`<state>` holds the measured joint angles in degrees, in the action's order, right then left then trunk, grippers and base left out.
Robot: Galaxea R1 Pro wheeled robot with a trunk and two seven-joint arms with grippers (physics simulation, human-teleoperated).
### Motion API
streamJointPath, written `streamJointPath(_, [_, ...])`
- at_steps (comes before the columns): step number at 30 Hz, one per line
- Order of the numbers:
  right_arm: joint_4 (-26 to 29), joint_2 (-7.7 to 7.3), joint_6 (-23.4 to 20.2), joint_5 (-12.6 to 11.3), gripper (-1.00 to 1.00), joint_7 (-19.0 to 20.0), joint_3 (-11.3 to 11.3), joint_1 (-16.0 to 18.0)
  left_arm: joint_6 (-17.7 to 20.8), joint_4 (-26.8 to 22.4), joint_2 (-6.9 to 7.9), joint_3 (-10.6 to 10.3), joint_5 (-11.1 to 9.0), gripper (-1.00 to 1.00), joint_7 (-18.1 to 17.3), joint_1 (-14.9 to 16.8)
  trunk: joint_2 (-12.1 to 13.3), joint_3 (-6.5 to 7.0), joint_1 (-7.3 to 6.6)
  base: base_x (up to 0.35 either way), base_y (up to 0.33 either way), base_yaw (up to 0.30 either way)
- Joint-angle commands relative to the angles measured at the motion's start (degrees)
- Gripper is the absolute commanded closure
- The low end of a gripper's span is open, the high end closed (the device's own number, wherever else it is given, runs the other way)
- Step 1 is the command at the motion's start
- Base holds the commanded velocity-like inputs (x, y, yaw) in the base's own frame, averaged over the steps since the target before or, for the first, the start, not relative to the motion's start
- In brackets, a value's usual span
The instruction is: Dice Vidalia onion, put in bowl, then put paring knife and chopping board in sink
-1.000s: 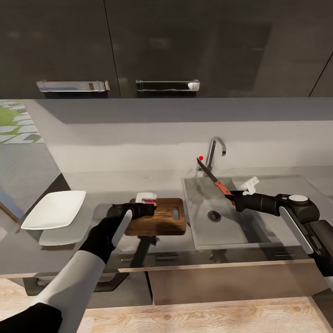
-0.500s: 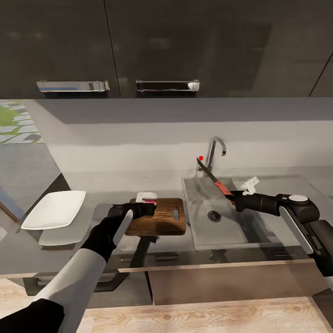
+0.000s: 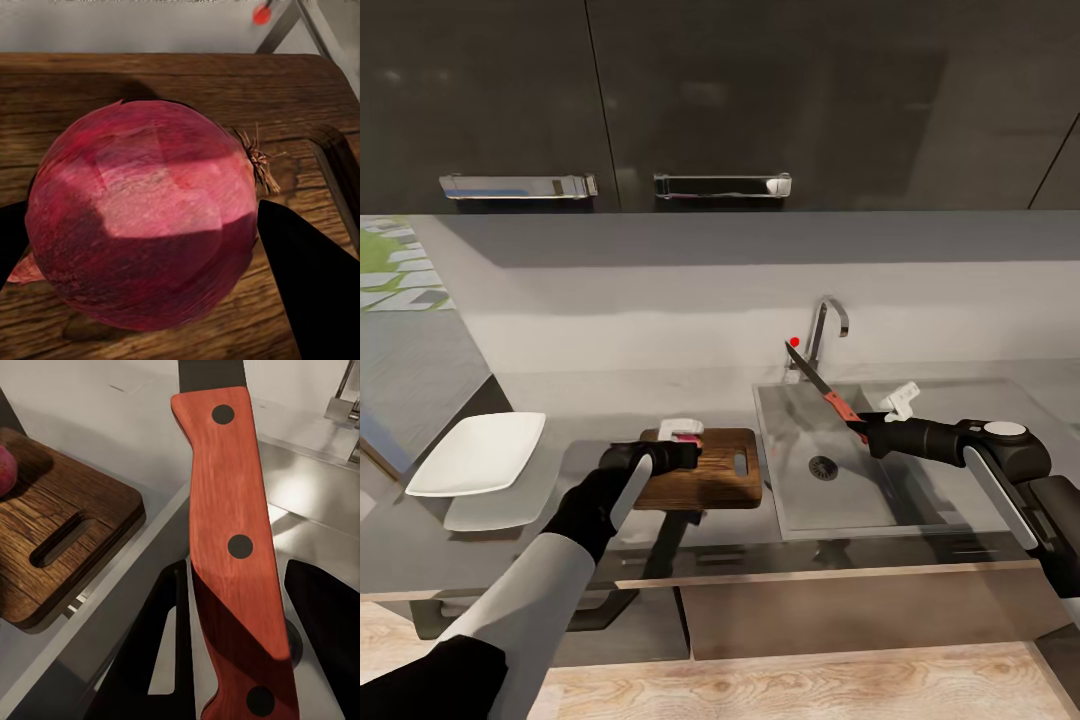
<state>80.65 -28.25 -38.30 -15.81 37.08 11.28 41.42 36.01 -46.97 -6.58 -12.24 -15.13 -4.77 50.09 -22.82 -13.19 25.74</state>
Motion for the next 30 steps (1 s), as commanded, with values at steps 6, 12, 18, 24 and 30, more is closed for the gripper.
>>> streamJointPath(6, [0.0,-0.05,-0.4,-0.4,1.00,-0.1,0.1,0.1,-0.3,0.3,-0.01,0.0,0.4,1.00,-0.1,0.1,-0.1,-0.13,0.05,0.000,0.000,0.000])
streamJointPath(12, [0.0,-0.05,-0.4,-0.4,1.00,-0.1,0.1,0.1,-0.3,0.4,-0.01,0.0,0.4,1.00,-0.1,0.1,-0.1,-0.13,0.05,0.000,0.000,0.000])
streamJointPath(18, [0.0,-0.05,-0.4,-0.4,1.00,-0.1,0.1,0.1,-0.3,0.5,0.07,0.0,0.4,1.00,-0.1,0.1,-0.1,-0.13,0.05,0.000,0.000,0.000])
streamJointPath(24, [0.0,-0.05,-0.4,-0.4,1.00,-0.1,0.1,0.1,-0.3,1.1,0.08,0.0,0.4,1.00,-0.1,0.1,-0.1,-0.13,0.05,0.000,0.000,0.000])
streamJointPath(30, [0.0,-0.05,-0.4,-0.3,1.00,-0.1,0.1,0.1,-0.3,1.3,0.14,0.0,0.4,1.00,-0.1,0.2,-0.1,-0.13,0.05,0.000,0.000,0.000])
